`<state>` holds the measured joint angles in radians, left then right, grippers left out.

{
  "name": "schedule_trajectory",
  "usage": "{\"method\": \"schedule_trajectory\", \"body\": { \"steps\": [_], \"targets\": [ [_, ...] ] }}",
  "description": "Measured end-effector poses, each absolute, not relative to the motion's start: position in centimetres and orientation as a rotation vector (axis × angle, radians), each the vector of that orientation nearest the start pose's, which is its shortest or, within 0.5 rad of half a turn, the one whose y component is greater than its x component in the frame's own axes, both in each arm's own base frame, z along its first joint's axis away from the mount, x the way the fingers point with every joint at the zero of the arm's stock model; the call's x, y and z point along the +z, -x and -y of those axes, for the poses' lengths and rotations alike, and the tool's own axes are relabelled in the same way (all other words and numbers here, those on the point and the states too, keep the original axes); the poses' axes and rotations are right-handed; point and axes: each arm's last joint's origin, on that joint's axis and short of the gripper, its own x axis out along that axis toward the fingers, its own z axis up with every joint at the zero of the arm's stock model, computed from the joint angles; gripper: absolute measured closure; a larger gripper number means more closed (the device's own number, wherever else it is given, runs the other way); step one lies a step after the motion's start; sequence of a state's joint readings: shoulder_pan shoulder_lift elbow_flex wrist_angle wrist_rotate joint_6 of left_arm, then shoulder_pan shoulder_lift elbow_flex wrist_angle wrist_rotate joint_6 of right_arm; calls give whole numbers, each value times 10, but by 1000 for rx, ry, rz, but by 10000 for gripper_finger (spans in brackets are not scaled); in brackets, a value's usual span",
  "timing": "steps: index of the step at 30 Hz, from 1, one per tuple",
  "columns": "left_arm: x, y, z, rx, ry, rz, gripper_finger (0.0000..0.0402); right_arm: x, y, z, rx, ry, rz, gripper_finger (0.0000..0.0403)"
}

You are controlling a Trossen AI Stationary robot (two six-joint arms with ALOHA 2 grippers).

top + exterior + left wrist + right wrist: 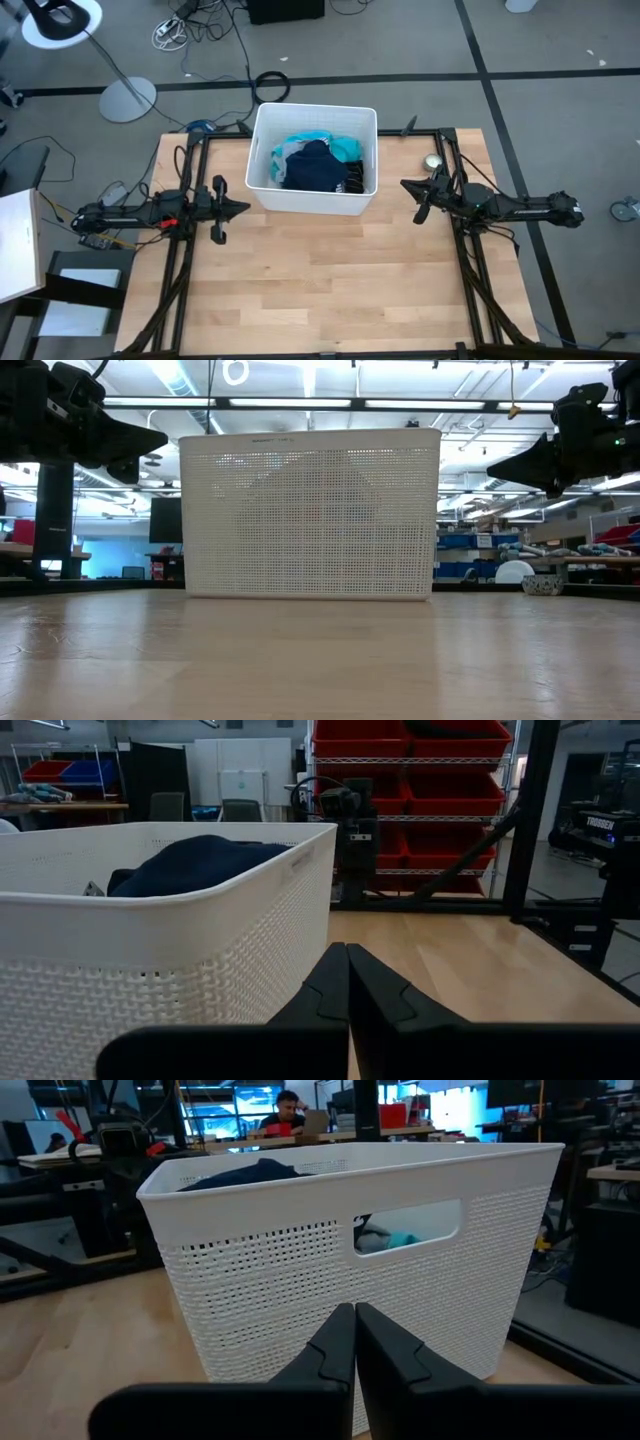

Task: Sort clothes
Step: Return to Home Position

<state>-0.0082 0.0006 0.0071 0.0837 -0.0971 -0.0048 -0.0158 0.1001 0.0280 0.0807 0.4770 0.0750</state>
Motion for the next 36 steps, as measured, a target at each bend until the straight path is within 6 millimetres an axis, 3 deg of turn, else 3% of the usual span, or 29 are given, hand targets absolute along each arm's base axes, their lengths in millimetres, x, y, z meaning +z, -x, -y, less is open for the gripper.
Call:
{"method": "schedule_trajectory", "body": {
  "steps": [36],
  "targets": [
    [174, -97, -2, 89, 10, 90, 400, 173, -99, 15, -492, -75, 27, 388]
  ]
}}
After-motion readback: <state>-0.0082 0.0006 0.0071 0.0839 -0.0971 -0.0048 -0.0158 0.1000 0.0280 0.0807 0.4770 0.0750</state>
